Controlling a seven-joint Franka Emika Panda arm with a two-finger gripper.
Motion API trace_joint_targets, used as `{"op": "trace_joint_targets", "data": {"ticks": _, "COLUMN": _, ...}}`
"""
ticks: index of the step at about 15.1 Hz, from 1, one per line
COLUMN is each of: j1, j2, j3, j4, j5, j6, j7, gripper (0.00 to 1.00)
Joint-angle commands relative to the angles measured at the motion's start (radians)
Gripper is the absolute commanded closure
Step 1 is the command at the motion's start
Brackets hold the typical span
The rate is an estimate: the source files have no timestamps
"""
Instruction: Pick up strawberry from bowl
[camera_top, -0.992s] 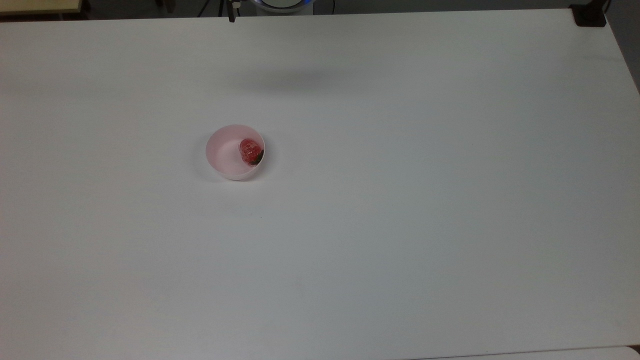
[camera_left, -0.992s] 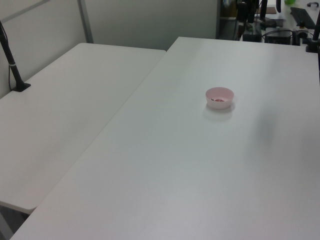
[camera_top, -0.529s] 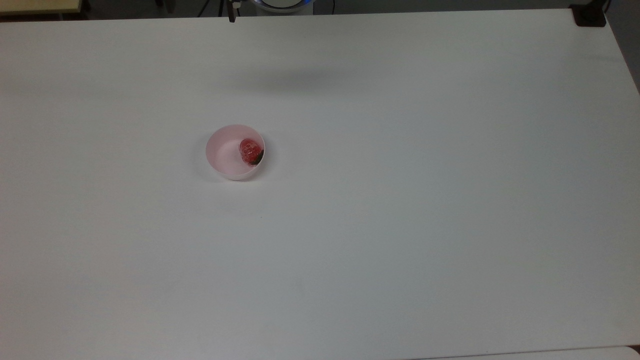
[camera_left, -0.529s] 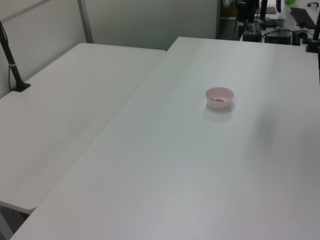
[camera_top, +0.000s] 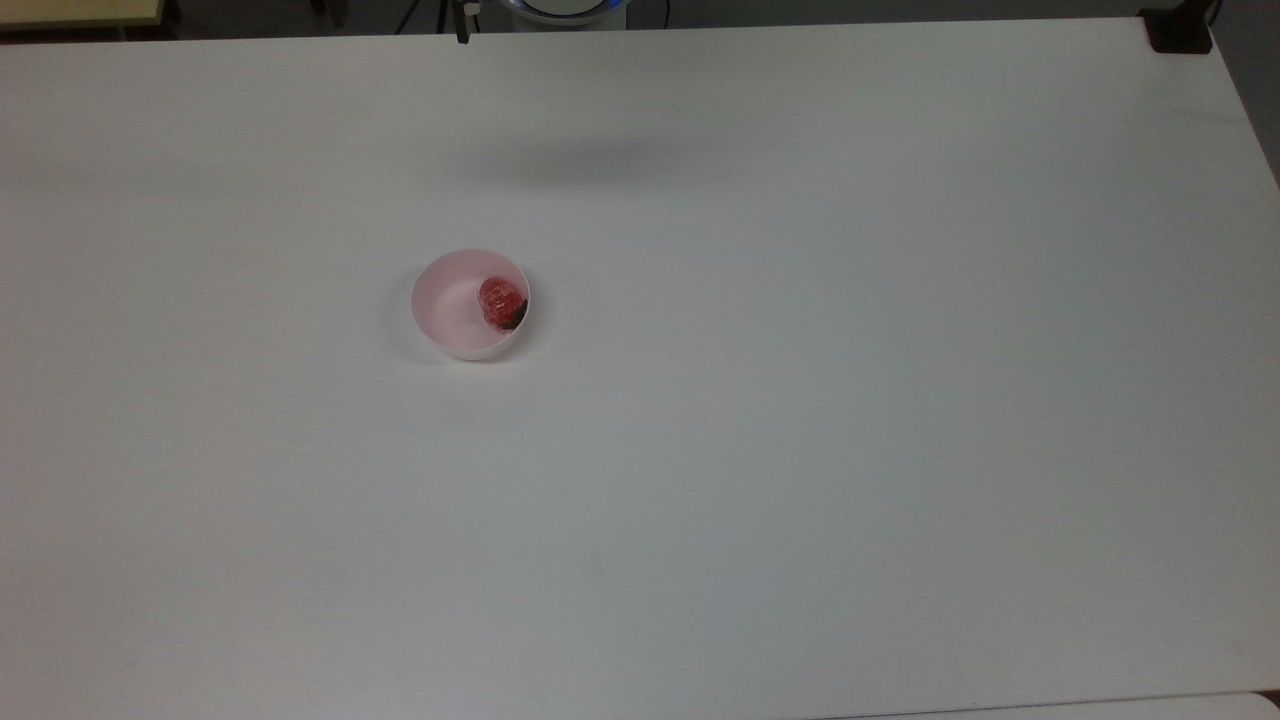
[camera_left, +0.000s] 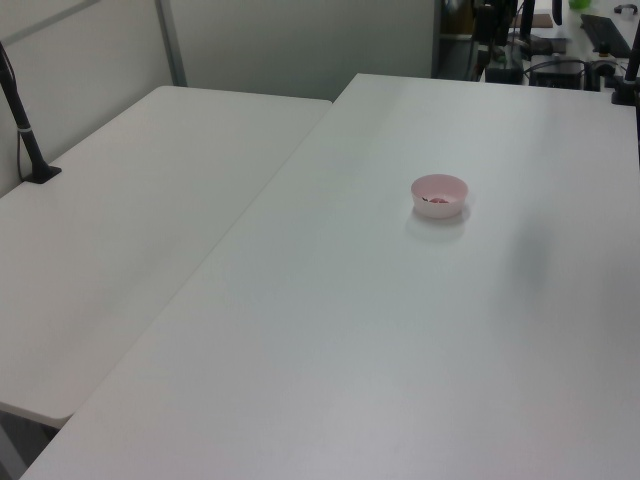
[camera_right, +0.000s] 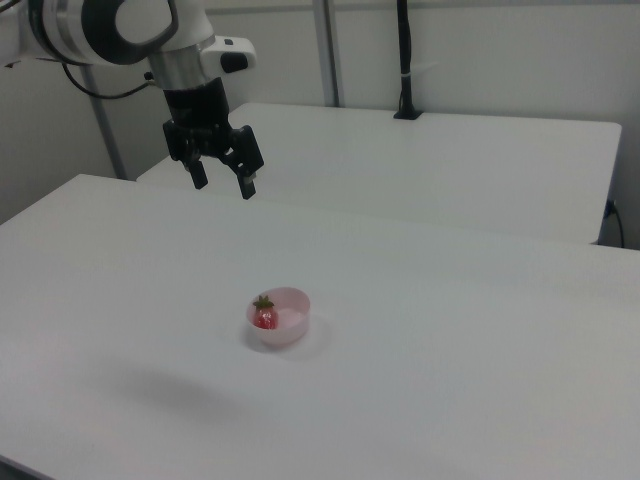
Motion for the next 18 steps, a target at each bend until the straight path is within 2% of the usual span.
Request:
{"op": "trace_joint_targets", "data": {"ticks": 1, "j1": -0.009, "j2": 0.016, "j3": -0.009, "j4": -0.016, "j5": 0.002, "j6": 0.006, "j7": -0.288, "gripper": 0.00}}
{"op": "trace_joint_targets", "data": {"ticks": 4, "j1": -0.016, "j2": 0.062, "j3": -0.009, "j4": -0.044, "j5": -0.044, "j6": 0.030, "j7": -0.307, "gripper": 0.00}}
{"op": "trace_joint_targets", "data": {"ticks": 9, "j1": -0.030, "j2": 0.180, "j3": -0.010, "j4": -0.133, "j5": -0.067, "j6": 0.254, "j7": -0.226, "gripper": 0.01}}
{"op": "trace_joint_targets", "data": {"ticks": 12, "j1": -0.029, "j2": 0.258, "j3": -0.007, "j4": -0.131, "j5": -0.083, "j6": 0.317, "j7": -0.310, "gripper": 0.01}}
{"op": "trace_joint_targets", "data": {"ticks": 14, "j1": -0.030, "j2": 0.312, "j3": -0.004, "j4": -0.131, "j5": -0.086, "j6": 0.380, "j7": -0.413, "gripper": 0.16}}
{"op": "trace_joint_targets", "data": {"ticks": 15, "j1": -0.029, "j2": 0.332, "j3": -0.004, "j4": -0.130, "j5": -0.086, "j6": 0.393, "j7": -0.439, "gripper": 0.19}}
{"op": "trace_joint_targets", "data": {"ticks": 18, "j1": -0.023, "j2": 0.381, "j3": 0.014, "j4": -0.125, "j5": -0.087, "j6": 0.405, "j7": -0.462, "gripper": 0.19}}
